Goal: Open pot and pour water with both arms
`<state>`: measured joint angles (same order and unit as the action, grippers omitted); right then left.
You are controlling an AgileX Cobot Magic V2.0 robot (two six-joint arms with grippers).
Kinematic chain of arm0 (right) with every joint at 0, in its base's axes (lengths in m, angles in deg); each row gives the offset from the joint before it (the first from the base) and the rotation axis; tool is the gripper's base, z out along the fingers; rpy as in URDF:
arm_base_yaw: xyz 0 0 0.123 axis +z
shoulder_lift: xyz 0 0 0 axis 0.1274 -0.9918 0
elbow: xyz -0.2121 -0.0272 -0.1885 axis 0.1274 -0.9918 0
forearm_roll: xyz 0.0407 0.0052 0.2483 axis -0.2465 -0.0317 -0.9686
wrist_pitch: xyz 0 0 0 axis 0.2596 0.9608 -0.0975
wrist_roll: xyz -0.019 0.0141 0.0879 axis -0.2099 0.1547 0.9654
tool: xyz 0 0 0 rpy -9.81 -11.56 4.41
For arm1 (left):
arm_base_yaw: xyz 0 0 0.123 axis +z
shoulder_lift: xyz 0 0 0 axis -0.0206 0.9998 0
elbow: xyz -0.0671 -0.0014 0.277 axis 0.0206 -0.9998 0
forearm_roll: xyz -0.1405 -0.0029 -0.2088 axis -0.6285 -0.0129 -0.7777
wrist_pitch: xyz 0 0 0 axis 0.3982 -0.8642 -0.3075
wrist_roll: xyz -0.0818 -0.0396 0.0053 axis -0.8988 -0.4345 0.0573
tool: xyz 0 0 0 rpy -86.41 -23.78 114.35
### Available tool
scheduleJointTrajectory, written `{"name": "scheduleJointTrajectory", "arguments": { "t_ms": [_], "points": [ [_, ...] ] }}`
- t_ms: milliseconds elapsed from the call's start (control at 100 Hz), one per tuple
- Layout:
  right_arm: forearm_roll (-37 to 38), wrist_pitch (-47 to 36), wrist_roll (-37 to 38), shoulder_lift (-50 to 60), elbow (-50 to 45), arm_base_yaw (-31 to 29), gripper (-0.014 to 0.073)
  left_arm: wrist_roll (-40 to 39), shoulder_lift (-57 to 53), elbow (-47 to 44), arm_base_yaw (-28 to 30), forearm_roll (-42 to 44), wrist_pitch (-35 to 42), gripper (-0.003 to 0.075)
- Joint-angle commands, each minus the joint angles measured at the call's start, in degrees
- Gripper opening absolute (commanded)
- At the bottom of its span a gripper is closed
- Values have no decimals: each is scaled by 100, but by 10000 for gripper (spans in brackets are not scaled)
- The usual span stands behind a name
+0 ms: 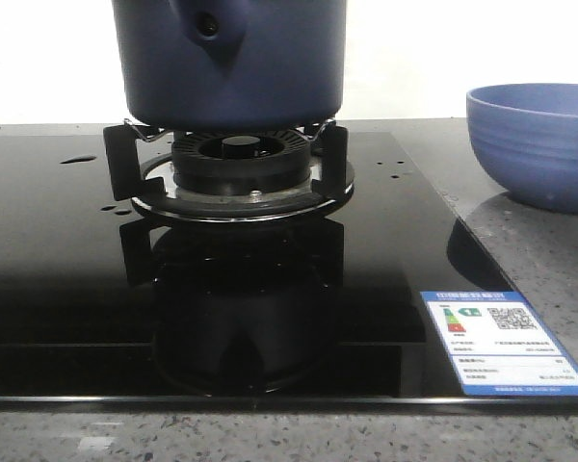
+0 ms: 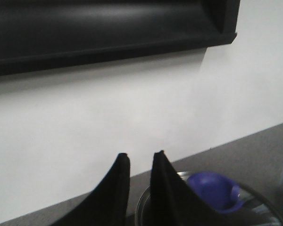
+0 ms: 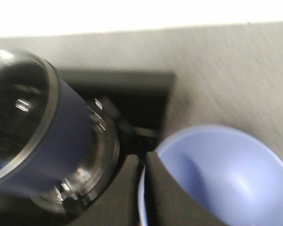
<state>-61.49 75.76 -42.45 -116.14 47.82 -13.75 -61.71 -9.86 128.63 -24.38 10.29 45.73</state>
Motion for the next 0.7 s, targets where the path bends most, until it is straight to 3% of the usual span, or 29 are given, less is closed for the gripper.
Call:
{"name": "scheduleJointTrajectory", "arguments": {
  "t_ms": [0,150,330,690],
  "points": [
    [-865,-954,-755,543,-372,-18,-55,-3,-327,138,258,44,-98,-19],
    [-1375,-1722,-1800,1417,-1549,-18,-55,-3,-1019,-454,506,28,216,-19],
    [-2035,-1897,-2958,2638,-2924,-18,-55,-3,-2114,-1871,530,-347,778,-19],
    [-2148,-2043,-3058,5244,-5117,-18,-55,-3,-4895,-4506,530,-762,1154,-19]
  ]
}}
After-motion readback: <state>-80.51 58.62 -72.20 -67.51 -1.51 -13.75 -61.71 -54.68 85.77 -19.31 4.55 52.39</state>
